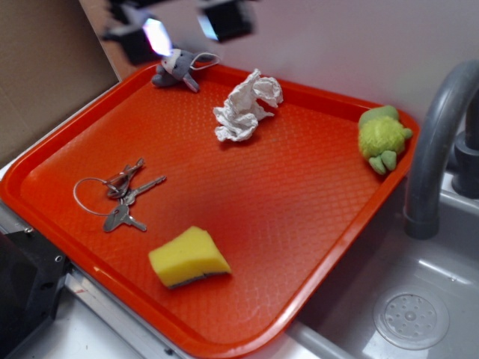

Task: Grab the green animal.

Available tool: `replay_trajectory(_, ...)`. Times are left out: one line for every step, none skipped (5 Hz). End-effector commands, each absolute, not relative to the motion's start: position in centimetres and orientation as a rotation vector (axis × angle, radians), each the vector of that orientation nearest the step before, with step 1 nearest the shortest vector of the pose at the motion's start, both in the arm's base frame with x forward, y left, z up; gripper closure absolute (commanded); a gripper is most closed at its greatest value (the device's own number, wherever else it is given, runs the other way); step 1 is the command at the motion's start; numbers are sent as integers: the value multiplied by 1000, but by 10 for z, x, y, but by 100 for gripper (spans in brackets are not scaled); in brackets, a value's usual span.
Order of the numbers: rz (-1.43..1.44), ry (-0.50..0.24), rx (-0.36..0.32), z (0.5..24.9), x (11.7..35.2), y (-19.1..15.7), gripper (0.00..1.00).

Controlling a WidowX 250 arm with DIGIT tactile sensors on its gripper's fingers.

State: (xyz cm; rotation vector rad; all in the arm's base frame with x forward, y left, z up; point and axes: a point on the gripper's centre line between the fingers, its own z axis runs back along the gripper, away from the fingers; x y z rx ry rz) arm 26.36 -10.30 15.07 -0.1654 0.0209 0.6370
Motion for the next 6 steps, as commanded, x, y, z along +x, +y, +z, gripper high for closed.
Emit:
replay_trajectory(616, -70, -261, 106, 327, -158, 0)
replay_trajectory(530, -48, -262, 77, 332, -194, 0)
replay_trajectory(465, -27, -289, 57, 337, -218, 0)
replay_trajectory(390, 0, -392, 45, 339, -233, 0)
replay_trajectory(340, 0, -441, 39, 344, -231, 0)
replay_trajectory(310, 3, -464, 34, 343, -229, 100)
